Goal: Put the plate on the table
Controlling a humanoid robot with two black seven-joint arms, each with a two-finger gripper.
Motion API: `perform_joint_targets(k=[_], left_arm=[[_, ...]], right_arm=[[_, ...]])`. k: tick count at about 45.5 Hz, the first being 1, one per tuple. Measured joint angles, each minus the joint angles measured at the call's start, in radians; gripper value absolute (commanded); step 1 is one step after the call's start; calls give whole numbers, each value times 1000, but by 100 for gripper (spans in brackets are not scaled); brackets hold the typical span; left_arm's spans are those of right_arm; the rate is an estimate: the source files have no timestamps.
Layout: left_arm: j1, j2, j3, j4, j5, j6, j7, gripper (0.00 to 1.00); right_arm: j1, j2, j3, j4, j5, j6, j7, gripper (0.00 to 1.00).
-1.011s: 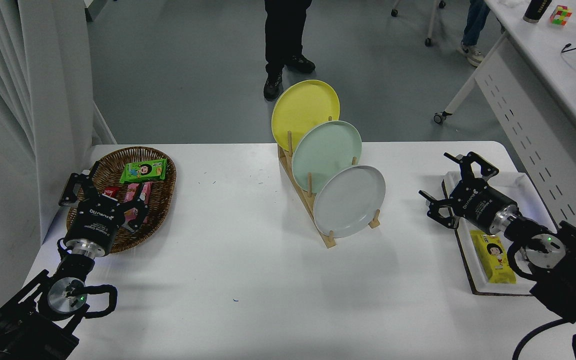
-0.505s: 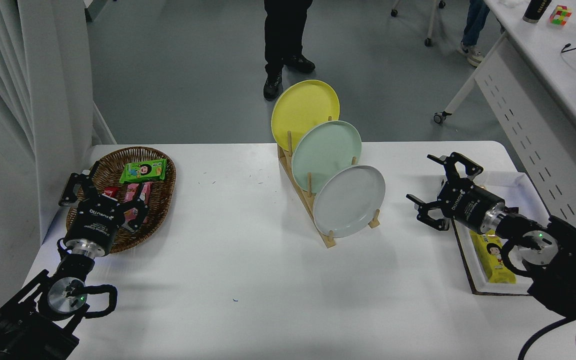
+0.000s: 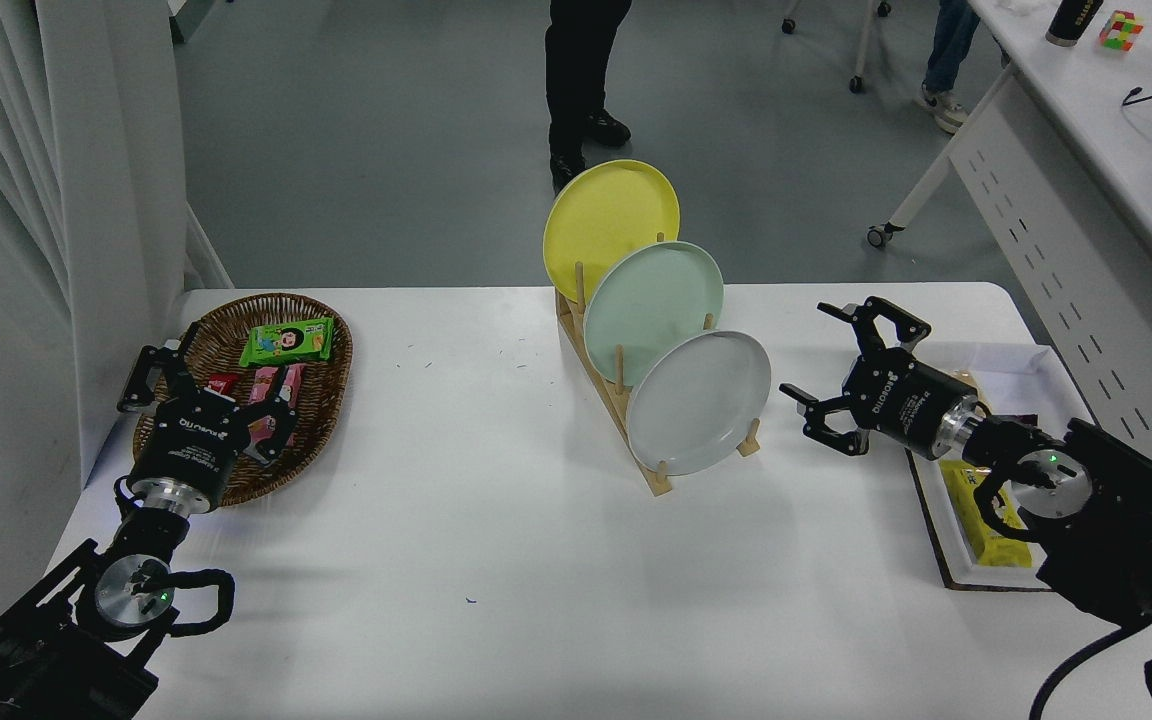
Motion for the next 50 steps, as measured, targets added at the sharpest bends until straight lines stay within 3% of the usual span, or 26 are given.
perform_joint_targets(k=[50], left_arm=[[0,0,0,0,0,0,0,98]], right_arm=[[58,11,-95,156,15,-260,1,97]])
